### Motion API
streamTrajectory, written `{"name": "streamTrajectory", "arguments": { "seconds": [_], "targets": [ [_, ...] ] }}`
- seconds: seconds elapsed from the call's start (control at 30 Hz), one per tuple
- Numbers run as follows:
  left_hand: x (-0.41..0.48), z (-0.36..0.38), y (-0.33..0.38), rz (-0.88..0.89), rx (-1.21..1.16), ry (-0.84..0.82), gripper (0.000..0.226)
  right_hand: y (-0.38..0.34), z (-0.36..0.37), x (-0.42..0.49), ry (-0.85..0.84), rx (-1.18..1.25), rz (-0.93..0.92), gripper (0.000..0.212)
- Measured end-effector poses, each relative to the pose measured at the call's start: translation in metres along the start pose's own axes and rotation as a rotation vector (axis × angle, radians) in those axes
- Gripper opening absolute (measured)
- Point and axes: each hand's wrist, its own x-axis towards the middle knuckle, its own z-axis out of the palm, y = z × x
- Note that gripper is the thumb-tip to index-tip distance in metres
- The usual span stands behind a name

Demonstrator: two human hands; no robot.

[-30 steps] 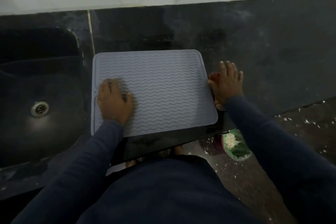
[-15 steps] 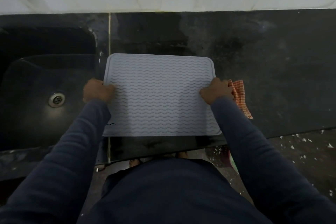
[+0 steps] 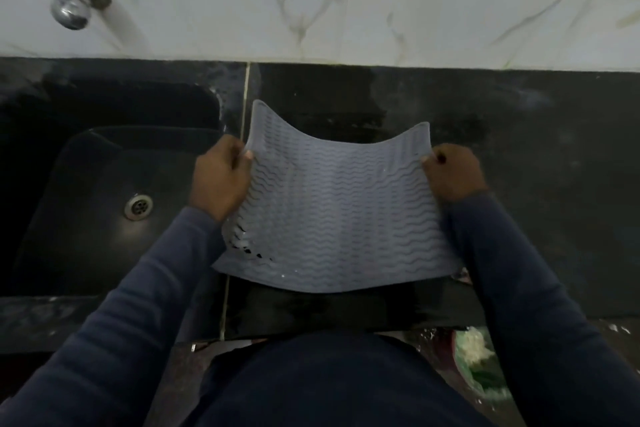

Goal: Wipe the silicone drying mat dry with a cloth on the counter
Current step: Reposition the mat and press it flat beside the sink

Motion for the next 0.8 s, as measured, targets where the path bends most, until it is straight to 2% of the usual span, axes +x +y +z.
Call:
{"name": "streamTrajectory", "arguments": {
  "seconds": [0.17,0.27,0.37,0.43,0.53,0.57,0.67,0.8],
  "targets": [
    [0.031,-0.01,0.024,0.028,-0.265,0.053,0.015,-0.045,-0.044,0.034,0.021,-0.038,-0.186,0.035],
    [0.06,-0.005,0.032,-0.006,-0.361,0.077,0.017,-0.062,-0.06,0.06,0.06,-0.052,-0.228,0.033],
    [0.104,0.009,0.033,-0.085,-0.417,0.153,0.016,-0.076,-0.06,0.097,0.097,0.04,-0.234,0.029],
    [0.137,0.022,0.02,-0.157,-0.383,0.116,0.021,-0.076,-0.041,0.131,0.115,0.111,-0.181,0.03],
    [0.162,0.045,-0.017,-0.317,-0.184,-0.155,0.05,-0.046,0.007,0.165,-0.08,0.03,-0.012,0.049],
    [0.16,0.052,-0.029,-0.351,-0.125,-0.216,0.048,-0.029,0.02,0.175,-0.102,-0.032,0.054,0.054],
    [0.161,0.063,-0.051,-0.36,-0.093,-0.182,0.031,0.011,0.043,0.198,-0.051,0.027,0.202,0.039],
    [0.17,0.068,-0.053,-0.334,-0.075,-0.141,0.028,0.026,0.049,0.216,-0.03,-0.003,0.173,0.028]
  ]
}}
